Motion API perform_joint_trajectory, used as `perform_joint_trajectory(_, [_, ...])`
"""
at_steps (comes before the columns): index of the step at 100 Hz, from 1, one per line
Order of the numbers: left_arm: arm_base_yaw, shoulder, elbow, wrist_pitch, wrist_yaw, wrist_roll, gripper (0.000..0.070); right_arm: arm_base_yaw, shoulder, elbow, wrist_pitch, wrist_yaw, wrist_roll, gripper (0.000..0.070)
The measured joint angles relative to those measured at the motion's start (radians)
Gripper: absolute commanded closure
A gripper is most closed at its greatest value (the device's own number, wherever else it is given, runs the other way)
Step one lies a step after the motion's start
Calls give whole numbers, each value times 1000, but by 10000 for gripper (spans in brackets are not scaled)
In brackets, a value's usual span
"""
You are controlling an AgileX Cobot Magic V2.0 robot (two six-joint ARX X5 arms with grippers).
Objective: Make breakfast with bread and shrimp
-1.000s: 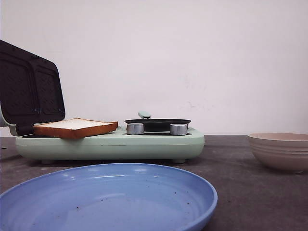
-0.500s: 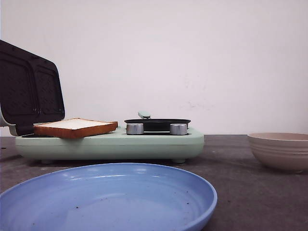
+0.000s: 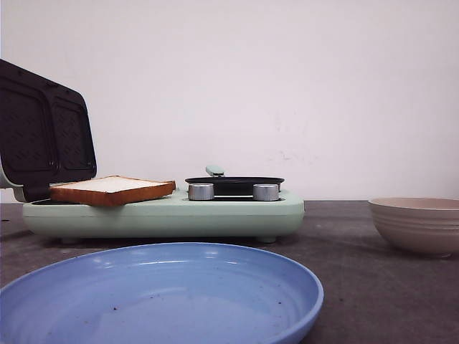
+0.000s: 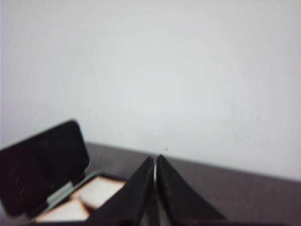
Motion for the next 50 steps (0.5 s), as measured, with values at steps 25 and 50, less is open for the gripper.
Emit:
perform_joint_trajectory(25, [91,175,-3,192,24,-3,700,3,-61,-52,-75,-13,80,698])
perform_joint_trajectory(50, [291,446,29,404,158,-74,700,3,-154,-52,-98,-13,105,698])
